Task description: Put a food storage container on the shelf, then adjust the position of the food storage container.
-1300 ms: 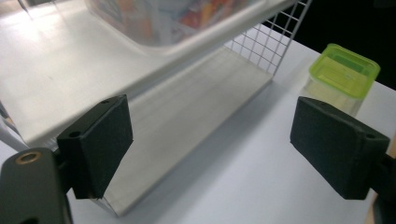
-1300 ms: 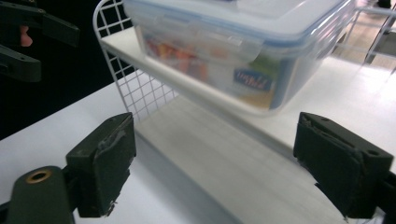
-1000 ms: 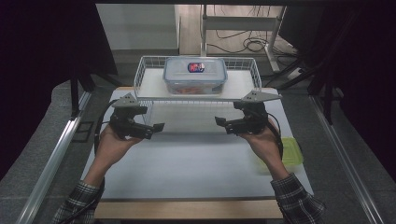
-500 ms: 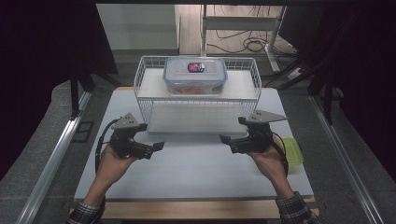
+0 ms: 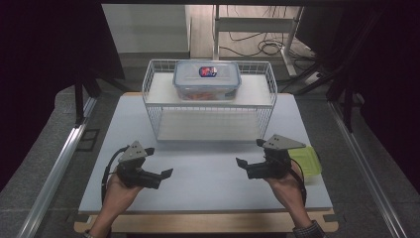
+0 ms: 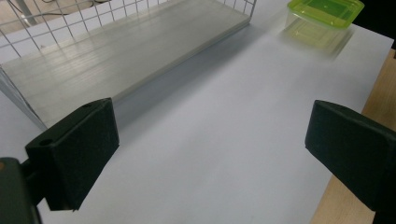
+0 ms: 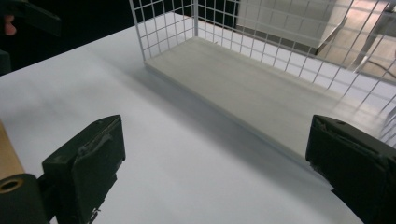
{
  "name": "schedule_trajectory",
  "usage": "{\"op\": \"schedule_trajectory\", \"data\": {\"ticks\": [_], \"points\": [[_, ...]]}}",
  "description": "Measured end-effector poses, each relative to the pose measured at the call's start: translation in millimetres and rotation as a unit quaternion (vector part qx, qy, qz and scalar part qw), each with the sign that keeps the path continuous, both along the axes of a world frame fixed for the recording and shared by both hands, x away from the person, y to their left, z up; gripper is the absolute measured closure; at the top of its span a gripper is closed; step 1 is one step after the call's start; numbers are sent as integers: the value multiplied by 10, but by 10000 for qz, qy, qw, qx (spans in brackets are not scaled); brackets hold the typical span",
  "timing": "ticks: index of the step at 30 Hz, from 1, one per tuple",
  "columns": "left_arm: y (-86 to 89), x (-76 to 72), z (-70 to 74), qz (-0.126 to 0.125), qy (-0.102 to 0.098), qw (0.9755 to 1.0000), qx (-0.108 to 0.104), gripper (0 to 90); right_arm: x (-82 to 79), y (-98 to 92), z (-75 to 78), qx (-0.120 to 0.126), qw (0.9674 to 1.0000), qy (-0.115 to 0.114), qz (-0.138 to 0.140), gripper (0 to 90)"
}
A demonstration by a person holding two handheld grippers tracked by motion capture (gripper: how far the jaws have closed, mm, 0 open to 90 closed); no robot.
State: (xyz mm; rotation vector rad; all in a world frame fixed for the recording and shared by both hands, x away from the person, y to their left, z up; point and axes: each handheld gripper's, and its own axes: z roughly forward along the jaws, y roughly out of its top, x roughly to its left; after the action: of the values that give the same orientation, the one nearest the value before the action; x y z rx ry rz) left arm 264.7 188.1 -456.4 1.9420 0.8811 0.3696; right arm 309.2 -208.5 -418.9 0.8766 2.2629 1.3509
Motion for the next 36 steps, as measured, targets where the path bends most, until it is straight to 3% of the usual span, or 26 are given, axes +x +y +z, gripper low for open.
{"op": "schedule_trajectory", "data": {"ticks": [9, 14, 17, 21, 27, 31, 36], "points": [[33, -200, -221, 146, -118, 9998, -121, 23, -134, 23, -240, -11, 9997, 113, 217, 44], [74, -295, -310, 133, -133, 9997, -144, 40, -206, 30, -320, -33, 9997, 173, 165, 44], [88, -349, -360, 151, -200, 9995, -181, 47, -257, 43, -374, -146, 9997, 84, 148, 44], [88, -394, -434, 232, -224, 9995, 14, 37, -314, 51, -451, -246, 9996, 85, 148, 44], [77, -426, -528, 282, -210, 9990, 273, 32, -323, 52, -575, -439, 9985, 307, 134, 40], [72, -421, -540, 294, -239, 9987, 352, 29, -296, 34, -591, -585, 9976, 358, -35, 1], [90, -403, -574, 316, -160, 9986, 406, 31, -228, -77, -562, -447, 9976, 445, -287, 0]]}}
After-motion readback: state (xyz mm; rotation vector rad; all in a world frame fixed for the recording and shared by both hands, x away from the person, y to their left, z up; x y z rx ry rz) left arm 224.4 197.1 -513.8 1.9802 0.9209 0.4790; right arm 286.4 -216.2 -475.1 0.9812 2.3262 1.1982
